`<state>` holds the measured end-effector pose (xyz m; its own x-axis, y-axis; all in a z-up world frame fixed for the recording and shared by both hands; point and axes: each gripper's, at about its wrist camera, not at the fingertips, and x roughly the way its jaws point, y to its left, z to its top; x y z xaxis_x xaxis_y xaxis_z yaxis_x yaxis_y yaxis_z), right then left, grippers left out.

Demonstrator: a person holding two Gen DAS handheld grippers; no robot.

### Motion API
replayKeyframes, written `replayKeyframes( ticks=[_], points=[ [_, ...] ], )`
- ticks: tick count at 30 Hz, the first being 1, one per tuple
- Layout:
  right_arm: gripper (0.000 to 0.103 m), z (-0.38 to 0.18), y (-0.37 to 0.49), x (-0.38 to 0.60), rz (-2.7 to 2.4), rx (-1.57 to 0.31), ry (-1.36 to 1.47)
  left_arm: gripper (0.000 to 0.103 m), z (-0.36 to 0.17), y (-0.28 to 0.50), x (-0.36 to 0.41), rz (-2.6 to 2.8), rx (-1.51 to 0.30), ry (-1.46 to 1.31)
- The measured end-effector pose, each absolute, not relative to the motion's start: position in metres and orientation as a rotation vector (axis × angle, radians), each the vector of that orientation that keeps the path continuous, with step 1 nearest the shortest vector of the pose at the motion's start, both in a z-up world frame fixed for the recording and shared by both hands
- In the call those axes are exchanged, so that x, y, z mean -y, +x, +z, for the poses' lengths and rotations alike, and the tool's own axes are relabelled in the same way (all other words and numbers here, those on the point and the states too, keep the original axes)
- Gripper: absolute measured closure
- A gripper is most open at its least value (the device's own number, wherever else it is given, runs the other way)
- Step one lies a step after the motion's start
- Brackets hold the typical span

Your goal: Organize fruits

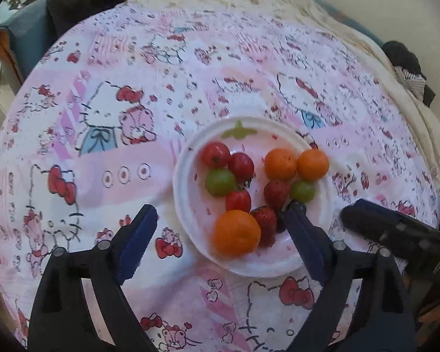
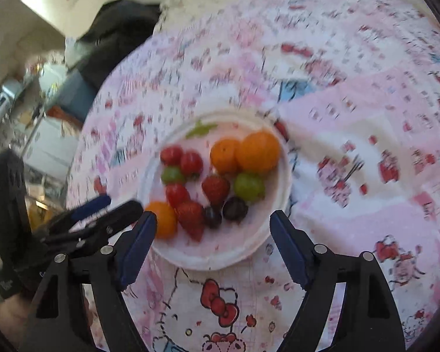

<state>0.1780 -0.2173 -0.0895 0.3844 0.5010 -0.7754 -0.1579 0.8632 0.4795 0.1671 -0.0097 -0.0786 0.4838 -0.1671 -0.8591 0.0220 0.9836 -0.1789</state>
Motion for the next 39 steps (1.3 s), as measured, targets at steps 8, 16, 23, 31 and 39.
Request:
replayKeyframes(
  ticks=[8,16,23,31,39],
  points=[
    [0.003,-0.034,0.156,0.236,0.395,-0.91,0.336,0.015,-0.037,0.143,-0.003,-0.046,-0.902,-0.115],
    [0.0,0.001,0.12,0.239,0.358,-0.814,0.219,0.015,0.007,0.106,-0.011,-0.024,-0.769,-0.109],
    [0.0,0.015,0.084,0.242,0.308,-0.753,0.154,0.012,0.012,0.076,-0.026,-0.013,-0.786,-0.139],
    [0.0,0.016,0.059,0.24,0.305,-0.738,0.171,0.001,0.017,0.034,-0.024,-0.003,-0.774,-0.117],
    [0.0,0.005,0.046,0.224,0.292,-0.729,0.137,0.0,0.005,0.018,-0.029,0.049,-0.791,-0.141]
  ],
)
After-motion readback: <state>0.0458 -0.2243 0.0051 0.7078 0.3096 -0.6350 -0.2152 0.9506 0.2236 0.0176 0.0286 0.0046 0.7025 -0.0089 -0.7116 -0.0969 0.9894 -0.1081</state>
